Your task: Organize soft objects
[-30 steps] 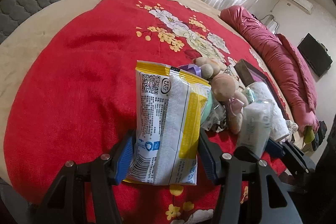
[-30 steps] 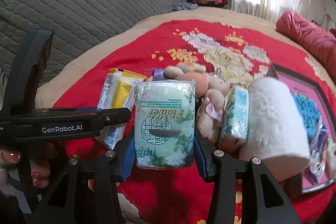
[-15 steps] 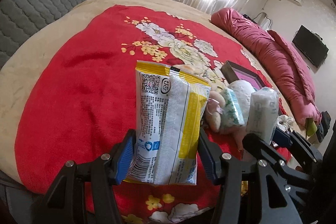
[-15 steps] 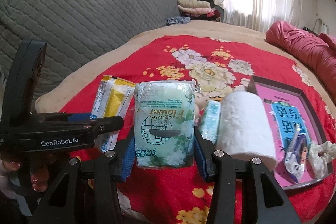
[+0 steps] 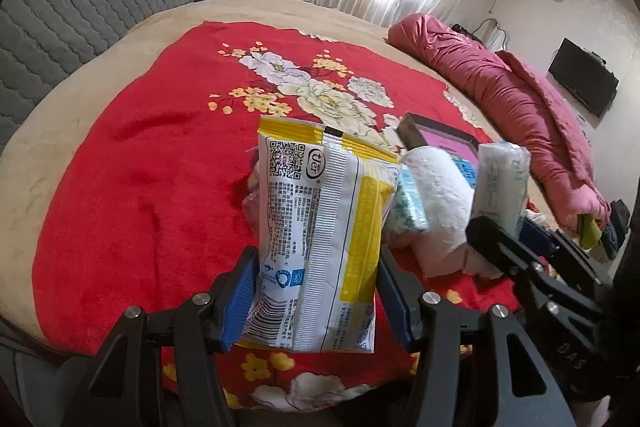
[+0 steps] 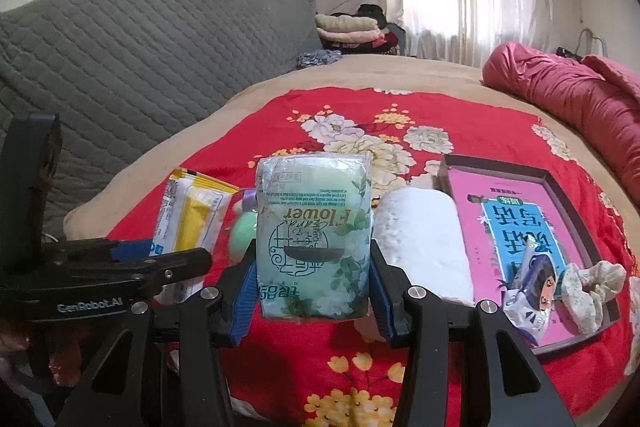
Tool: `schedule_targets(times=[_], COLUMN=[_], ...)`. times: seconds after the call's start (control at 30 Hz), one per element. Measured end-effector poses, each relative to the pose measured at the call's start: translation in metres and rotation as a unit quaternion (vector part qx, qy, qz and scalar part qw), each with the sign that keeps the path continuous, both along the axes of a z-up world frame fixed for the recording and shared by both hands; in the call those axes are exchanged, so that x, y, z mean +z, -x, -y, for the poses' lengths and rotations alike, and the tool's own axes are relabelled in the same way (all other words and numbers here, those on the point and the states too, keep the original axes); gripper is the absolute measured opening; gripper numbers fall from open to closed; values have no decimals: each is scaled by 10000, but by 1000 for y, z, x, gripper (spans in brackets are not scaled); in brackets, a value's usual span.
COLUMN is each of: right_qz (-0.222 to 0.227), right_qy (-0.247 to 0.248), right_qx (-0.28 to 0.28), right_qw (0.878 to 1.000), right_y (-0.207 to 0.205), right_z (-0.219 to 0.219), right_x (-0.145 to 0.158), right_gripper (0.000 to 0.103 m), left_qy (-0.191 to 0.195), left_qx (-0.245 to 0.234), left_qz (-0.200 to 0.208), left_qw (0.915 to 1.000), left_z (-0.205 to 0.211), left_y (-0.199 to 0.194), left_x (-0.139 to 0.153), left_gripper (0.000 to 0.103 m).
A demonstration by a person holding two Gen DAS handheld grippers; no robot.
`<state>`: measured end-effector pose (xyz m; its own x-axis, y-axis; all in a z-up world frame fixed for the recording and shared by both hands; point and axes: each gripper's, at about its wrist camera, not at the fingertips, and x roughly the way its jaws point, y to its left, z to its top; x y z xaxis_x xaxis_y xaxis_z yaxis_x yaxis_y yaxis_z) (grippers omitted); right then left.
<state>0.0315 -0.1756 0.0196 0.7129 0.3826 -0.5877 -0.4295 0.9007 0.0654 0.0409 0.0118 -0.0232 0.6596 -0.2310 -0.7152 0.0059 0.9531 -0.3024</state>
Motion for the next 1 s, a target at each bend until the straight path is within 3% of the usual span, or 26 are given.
schedule_targets(times=[0.57, 1.0], right_qz=[326, 518], right_qy=[-330, -558], right_qx=[-333, -807], right_qw=[9984, 9938], right_y=[14, 14], right_z=[39, 78], right_x=[21, 32], right_gripper=[50, 50], left_qy=[-365, -352], left_qx=[-180, -587], left_qz=[280, 371], left_qw=[9988, 9970], left_z=[39, 80], left_y=[14, 14], left_x=[35, 46], left_gripper=[57, 57])
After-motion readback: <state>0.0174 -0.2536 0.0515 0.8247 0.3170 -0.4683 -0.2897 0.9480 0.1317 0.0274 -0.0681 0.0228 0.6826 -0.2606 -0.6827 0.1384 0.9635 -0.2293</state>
